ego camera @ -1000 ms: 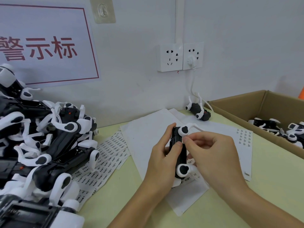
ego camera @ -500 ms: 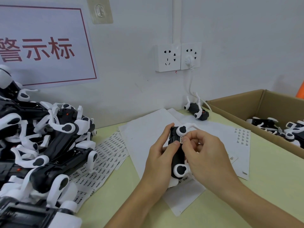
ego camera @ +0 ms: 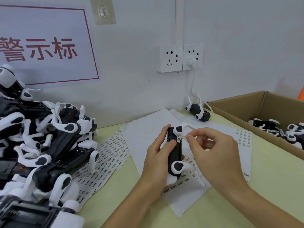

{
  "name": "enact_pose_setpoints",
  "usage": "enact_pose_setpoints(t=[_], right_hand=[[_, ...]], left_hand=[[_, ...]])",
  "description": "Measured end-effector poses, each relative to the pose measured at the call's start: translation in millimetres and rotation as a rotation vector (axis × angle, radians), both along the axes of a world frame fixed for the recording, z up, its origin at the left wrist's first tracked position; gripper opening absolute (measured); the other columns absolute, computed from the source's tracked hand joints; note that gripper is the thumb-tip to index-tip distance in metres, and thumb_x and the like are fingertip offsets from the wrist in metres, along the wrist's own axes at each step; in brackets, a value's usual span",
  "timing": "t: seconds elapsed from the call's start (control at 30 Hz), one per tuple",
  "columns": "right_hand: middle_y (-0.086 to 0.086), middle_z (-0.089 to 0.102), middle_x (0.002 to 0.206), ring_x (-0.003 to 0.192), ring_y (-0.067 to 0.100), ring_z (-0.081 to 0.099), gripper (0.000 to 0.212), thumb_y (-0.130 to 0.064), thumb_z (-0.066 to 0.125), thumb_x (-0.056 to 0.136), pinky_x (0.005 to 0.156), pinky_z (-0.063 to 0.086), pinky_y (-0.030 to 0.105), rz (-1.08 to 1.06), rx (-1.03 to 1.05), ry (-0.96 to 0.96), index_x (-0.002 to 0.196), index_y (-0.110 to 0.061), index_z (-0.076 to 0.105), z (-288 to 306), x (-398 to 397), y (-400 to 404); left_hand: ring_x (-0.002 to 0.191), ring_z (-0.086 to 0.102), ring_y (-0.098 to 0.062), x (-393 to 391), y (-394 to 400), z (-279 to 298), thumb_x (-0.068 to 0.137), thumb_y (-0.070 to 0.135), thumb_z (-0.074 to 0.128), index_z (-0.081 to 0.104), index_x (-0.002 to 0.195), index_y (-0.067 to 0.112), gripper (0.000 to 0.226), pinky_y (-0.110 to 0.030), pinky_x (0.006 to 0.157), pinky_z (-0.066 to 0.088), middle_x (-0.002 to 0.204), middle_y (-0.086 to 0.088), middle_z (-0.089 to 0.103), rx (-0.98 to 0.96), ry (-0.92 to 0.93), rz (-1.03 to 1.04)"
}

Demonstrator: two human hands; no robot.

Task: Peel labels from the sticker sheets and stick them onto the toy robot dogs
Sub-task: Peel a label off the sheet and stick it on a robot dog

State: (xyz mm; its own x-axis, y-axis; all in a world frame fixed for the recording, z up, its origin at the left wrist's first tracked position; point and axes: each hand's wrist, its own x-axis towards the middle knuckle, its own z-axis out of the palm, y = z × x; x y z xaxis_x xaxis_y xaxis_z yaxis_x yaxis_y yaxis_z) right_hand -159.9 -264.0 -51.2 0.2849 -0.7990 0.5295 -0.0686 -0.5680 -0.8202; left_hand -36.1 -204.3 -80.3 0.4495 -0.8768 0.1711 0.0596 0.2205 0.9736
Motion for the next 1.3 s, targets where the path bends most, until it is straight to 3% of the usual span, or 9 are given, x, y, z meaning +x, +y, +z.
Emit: enact_pose_setpoints(t=[0.13, 0.27, 0.43, 0.6, 0.73, 0.9, 1.03, 1.1, 1.3], right_hand=[[0.001, 0.053, 0.053, 0.044, 0.018, 0.052, 0.020, -0.014, 0.073, 0.086, 0.046, 0.041, 0.017, 0.040, 0.008, 0.011, 0.071, -0.026, 0.070, 0, 0, -1], [0.000, 0.055, 0.052, 0.042, 0.006, 0.049, 0.019, -0.015, 0.075, 0.084, 0.049, 0.041, 0.012, 0.079, 0.001, 0.035, 0.070, -0.028, 0.072, 1, 1, 3], [-0.005, 0.052, 0.051, 0.043, 0.006, 0.049, 0.022, -0.011, 0.075, 0.085, 0.048, 0.041, 0.012, 0.097, 0.004, 0.026, 0.069, -0.026, 0.071, 1, 2, 2], [-0.008, 0.048, 0.052, 0.054, 0.022, 0.057, 0.020, -0.012, 0.072, 0.086, 0.051, 0.045, 0.023, 0.124, -0.021, 0.041, 0.071, -0.024, 0.068, -2, 2, 3], [-0.006, 0.049, 0.056, 0.058, 0.022, 0.056, 0.019, -0.010, 0.071, 0.087, 0.047, 0.042, 0.033, 0.151, -0.083, 0.067, 0.074, -0.023, 0.067, -1, 1, 3], [-0.003, 0.049, 0.057, 0.054, 0.014, 0.049, 0.021, -0.007, 0.070, 0.086, 0.047, 0.041, 0.038, 0.198, -0.064, 0.024, 0.071, -0.021, 0.066, 4, -3, 4], [0.001, 0.052, 0.055, 0.048, 0.012, 0.047, 0.023, -0.011, 0.067, 0.091, 0.044, 0.040, 0.022, 0.265, 0.171, 0.004, 0.069, -0.020, 0.067, 9, -4, -1], [-0.003, 0.054, 0.055, 0.044, 0.013, 0.048, 0.021, -0.011, 0.066, 0.092, 0.042, 0.040, 0.021, 0.295, 0.273, 0.010, 0.072, -0.017, 0.069, 10, -4, -3], [0.003, 0.054, 0.061, 0.044, 0.013, 0.047, 0.022, -0.013, 0.067, 0.091, 0.040, 0.037, 0.017, 0.324, 0.311, 0.031, 0.071, -0.018, 0.071, 9, -3, -5]], left_hand=[[0.079, 0.067, -0.022, 0, -1, 0, 0.083, 0.033, 0.055, 0.061, 0.129, 0.048, 0.048, -0.032, 0.077, 0.054, 0.112, 0.002, 0.074, -0.005, 0.004, 0.006], [0.109, 0.069, -0.014, -2, 0, 1, 0.085, 0.033, 0.054, 0.057, 0.135, 0.045, 0.052, -0.033, 0.098, 0.050, 0.124, 0.014, 0.070, 0.004, -0.055, 0.013], [0.112, 0.069, -0.015, -5, 1, 2, 0.085, 0.034, 0.054, 0.056, 0.135, 0.047, 0.052, -0.037, 0.103, 0.049, 0.126, 0.015, 0.069, 0.000, -0.081, 0.018], [0.114, 0.068, -0.014, -3, 1, 3, 0.084, 0.032, 0.055, 0.058, 0.134, 0.045, 0.052, -0.035, 0.101, 0.049, 0.127, 0.013, 0.069, 0.009, -0.029, -0.004], [0.111, 0.069, -0.016, 0, 1, 4, 0.091, 0.026, 0.055, 0.060, 0.132, 0.045, 0.046, -0.029, 0.090, 0.053, 0.125, 0.010, 0.070, 0.024, 0.025, -0.017], [0.089, 0.064, -0.026, 4, 3, 6, 0.102, 0.018, 0.043, 0.060, 0.133, 0.039, 0.041, -0.032, 0.072, 0.051, 0.118, -0.020, 0.067, 0.014, 0.094, -0.082], [0.078, 0.059, -0.025, 3, 4, 8, 0.095, 0.022, 0.051, 0.060, 0.134, 0.037, 0.043, -0.031, 0.069, 0.050, 0.102, -0.010, 0.067, -0.010, 0.121, -0.099], [0.081, 0.057, -0.028, 3, 5, 8, 0.084, 0.028, 0.054, 0.061, 0.133, 0.039, 0.050, -0.034, 0.073, 0.047, 0.100, -0.010, 0.065, -0.011, 0.110, -0.102], [0.076, 0.056, -0.026, 2, 7, 5, 0.075, 0.029, 0.065, 0.063, 0.127, 0.050, 0.056, -0.036, 0.074, 0.046, 0.091, -0.009, 0.066, -0.014, 0.080, -0.113]])
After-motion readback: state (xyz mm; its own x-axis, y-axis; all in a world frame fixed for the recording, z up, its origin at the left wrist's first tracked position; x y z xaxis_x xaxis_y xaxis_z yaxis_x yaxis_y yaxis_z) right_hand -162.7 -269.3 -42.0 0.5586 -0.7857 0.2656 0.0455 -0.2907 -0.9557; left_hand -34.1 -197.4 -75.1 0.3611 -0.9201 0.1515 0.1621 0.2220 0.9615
